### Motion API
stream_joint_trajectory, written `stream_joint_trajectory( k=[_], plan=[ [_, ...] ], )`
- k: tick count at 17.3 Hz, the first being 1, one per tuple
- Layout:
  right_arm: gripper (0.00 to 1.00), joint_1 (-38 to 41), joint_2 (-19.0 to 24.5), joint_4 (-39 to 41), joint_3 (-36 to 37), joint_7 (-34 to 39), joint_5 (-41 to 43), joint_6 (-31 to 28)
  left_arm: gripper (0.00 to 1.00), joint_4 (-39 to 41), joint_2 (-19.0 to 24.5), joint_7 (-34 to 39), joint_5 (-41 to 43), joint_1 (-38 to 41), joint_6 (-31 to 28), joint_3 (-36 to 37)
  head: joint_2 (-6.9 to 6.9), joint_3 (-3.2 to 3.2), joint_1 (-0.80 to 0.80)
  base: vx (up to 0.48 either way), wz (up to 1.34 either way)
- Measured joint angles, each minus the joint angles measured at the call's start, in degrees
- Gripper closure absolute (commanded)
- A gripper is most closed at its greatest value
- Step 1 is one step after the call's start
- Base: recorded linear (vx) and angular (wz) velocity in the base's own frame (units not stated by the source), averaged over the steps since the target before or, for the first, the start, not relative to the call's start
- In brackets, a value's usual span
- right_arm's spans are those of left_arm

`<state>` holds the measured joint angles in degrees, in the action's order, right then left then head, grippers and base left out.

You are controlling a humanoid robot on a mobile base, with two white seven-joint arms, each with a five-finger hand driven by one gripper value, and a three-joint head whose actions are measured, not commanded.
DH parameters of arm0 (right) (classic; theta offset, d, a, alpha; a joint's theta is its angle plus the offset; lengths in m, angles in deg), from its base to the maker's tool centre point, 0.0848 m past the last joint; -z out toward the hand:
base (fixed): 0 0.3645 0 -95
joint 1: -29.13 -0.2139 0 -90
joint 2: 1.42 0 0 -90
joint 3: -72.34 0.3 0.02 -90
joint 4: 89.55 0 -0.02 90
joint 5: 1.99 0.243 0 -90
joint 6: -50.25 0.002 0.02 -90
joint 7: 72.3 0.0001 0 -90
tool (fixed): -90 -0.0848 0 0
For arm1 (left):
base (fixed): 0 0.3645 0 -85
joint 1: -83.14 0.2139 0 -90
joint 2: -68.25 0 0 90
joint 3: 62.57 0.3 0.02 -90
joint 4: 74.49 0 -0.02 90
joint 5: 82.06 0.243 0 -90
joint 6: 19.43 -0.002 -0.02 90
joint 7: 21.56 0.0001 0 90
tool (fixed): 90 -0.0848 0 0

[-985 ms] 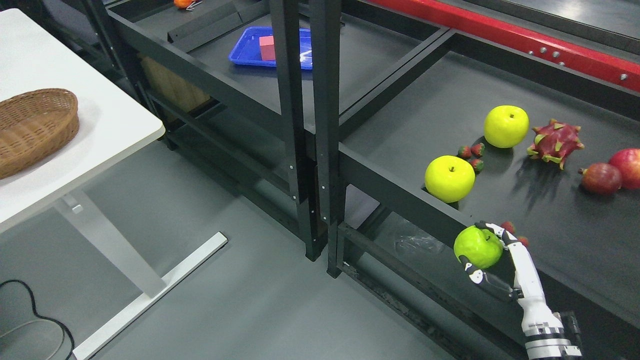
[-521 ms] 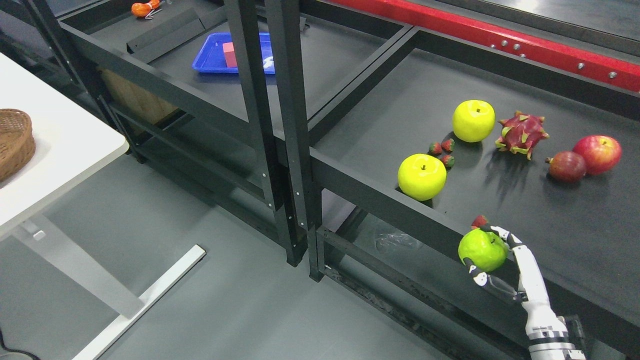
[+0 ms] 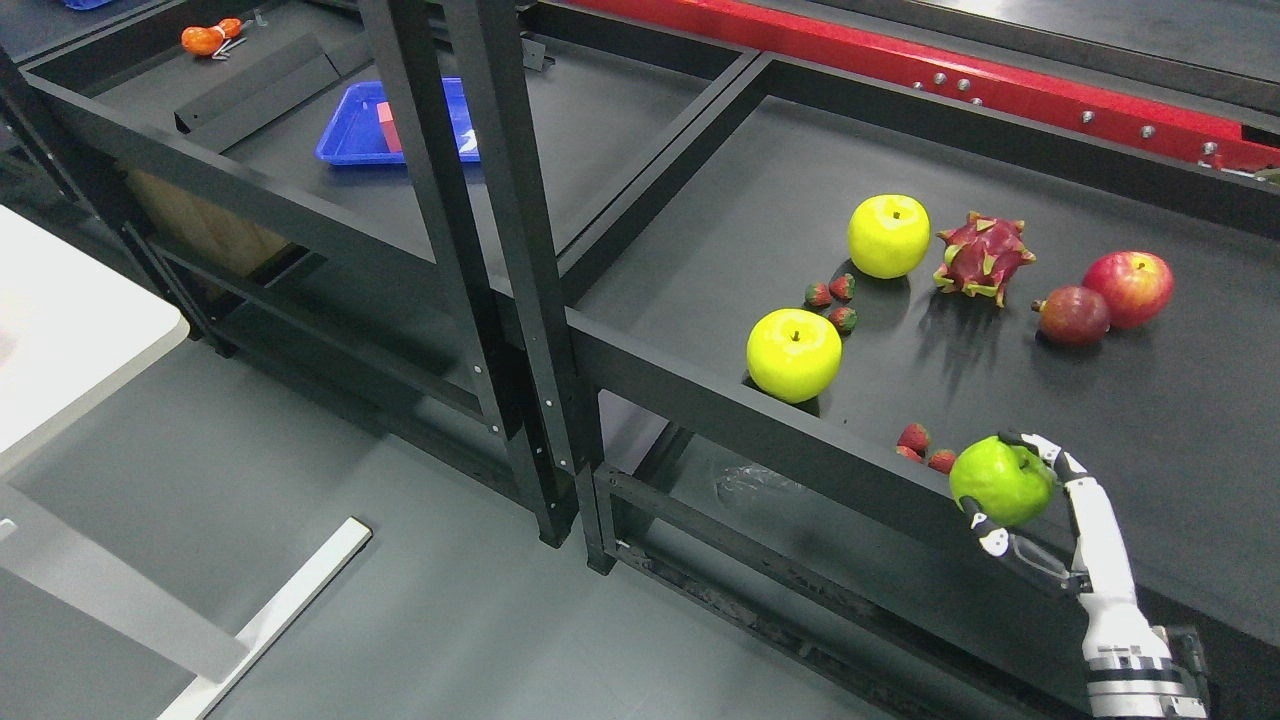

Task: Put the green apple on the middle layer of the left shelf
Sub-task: 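Turn toward the shelf carrying the apple in the right hand, then lower the green apple onto the shelf's middle layer near the red apples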

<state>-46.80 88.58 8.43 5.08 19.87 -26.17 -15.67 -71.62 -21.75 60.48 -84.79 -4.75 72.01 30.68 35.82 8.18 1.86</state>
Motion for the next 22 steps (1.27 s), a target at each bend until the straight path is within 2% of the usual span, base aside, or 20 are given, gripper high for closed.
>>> stream_joint_trajectory(
  k=[7,22],
  plan=[
    [1.00,-3.54,0.00,0.05,2.34,-0.63,3.22,4.07,0.00,0.00,0.00,0.01,0.00,0.01,0.00,0.00,0.00,0.00,0.00,0.043,-0.21],
    [1.00,-5.10,0.00,0.10,3.43,-0.70,5.09,4.58,0.00,0.02,0.00,-0.02,0.00,0.00,0.00,0.00,-0.01,0.00,0.00,0.163,-0.24]
  ],
)
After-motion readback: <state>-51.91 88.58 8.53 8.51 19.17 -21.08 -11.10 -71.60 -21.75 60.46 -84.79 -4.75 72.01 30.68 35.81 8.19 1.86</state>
